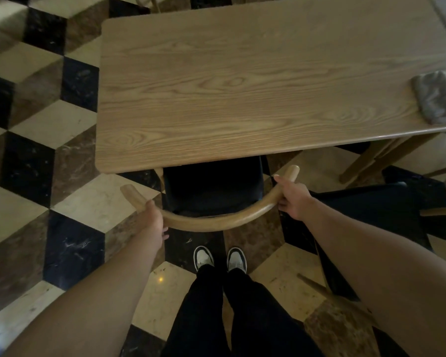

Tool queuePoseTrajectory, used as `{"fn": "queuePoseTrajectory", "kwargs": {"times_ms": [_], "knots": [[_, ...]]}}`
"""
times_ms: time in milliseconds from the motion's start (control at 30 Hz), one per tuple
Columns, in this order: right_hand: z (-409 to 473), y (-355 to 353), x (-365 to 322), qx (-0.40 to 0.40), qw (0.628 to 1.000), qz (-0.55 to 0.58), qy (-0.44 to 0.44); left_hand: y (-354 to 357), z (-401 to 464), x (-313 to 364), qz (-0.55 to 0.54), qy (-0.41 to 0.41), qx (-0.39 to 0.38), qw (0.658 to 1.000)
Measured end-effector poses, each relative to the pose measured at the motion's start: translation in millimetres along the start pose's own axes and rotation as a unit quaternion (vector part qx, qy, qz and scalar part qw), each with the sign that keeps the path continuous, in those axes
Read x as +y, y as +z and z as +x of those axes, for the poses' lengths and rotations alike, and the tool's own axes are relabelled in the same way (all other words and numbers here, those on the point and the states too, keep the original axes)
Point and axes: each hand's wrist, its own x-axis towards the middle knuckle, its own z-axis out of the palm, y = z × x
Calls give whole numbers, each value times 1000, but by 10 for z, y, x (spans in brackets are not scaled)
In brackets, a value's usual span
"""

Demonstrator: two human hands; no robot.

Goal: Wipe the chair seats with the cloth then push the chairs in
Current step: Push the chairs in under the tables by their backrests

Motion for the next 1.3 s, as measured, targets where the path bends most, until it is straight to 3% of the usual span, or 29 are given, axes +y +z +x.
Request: {"fn": "queuePoseTrajectory", "kwargs": {"times_ms": [200,300,400,467,600,667,767,833,1033,1100,1300], "knots": [[-176,-101,26,3,996,-77,-41,-8,-400,-183,104,88,26,990],[-339,-130,84,11,981,-172,-89,-41,-559,-335,215,158,48,962],[-497,-218,277,-7,925,-313,-216,-38,-763,-571,323,292,51,899],[-604,-297,412,-44,891,-369,-262,-10,-852,-749,380,378,5,845],[-874,-507,694,-68,821,-478,-306,118,-1138,-1142,440,418,-74,791],[-1048,-701,864,-50,767,-542,-340,221,-1366,-1360,474,436,-81,761],[-1232,-1090,1110,-25,688,-603,-403,431,-1665,-1622,527,500,-55,685],[-1395,-1426,1226,-13,669,-617,-415,602,-1913,-1757,535,527,-60,658],[-1732,-2577,1465,42,736,-571,-360,1202,-2688,-2056,543,522,-130,645],[-1747,-3002,1555,68,755,-564,-327,1415,-2932,-2154,552,532,-144,626],[-1484,-4213,1734,123,779,-560,-253,2141,-3566,-2433,572,545,-129,599]]}}
